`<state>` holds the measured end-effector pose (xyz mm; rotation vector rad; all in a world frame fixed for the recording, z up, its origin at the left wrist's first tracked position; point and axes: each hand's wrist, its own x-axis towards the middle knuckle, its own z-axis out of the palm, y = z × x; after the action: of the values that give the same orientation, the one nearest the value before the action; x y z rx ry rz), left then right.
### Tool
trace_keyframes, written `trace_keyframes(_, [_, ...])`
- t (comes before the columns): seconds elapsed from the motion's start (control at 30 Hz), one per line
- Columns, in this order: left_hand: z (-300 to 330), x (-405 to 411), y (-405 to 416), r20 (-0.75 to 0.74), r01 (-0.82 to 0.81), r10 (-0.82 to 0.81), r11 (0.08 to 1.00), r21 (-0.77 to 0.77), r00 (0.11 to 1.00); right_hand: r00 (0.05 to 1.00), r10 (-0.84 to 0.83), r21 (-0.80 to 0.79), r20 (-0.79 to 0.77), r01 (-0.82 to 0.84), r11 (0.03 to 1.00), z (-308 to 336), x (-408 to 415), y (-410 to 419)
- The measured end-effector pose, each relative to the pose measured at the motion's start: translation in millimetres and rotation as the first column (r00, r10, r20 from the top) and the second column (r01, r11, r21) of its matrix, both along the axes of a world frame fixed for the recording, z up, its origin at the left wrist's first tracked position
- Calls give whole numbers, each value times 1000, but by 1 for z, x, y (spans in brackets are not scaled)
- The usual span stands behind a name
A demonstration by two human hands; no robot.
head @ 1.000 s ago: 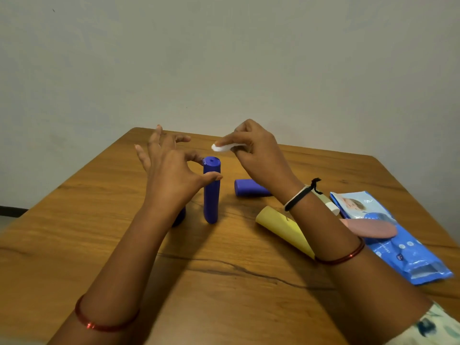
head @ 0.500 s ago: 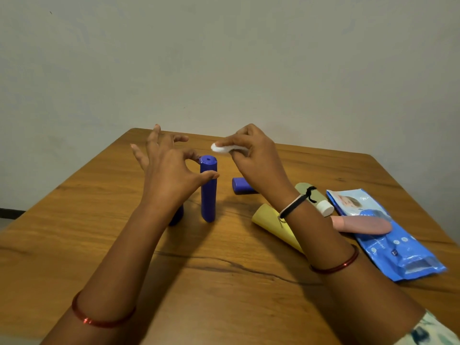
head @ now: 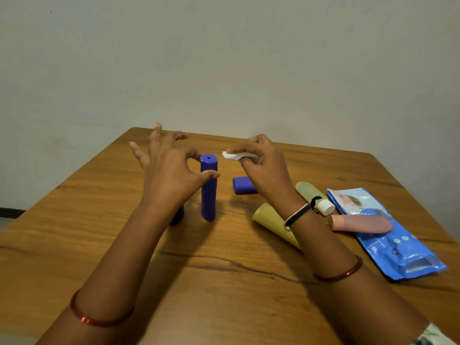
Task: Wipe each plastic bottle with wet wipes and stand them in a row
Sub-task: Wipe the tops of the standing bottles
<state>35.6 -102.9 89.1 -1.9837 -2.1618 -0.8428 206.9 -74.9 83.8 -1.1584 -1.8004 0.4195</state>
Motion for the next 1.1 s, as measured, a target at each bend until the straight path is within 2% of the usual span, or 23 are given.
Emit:
trace_keyframes(0.23, [5,-4,-3,-9,11,-11,1000,27,1000,999,20,5,-44,-20,1000,2,-3,-3])
trace_keyframes(0.43, [5,-20,-10,101,41,-47,997,64,994,992,47,35,-121,-43,998,5,-6,-8])
trace_keyframes(0.57, [1,-34,-21,238,71,-112,982,178,965,987,64,94,-148,-51,994,10,-11,-14])
trace_keyframes(0.77, [-14,-44,-37,363,36,-137,962,269,922,975,64,200,-214,-21,980,12,-24,-32])
trace_keyframes(0.93, [-29,-61,-48,391,50,-135,974,220,911,987,64,362,-148,-7,932,7,-47,-50])
trace_keyframes(1.1, [-38,-79,-56,428,65,-123,987,150,895,989,88,363,-121,-39,931,3,-73,-56])
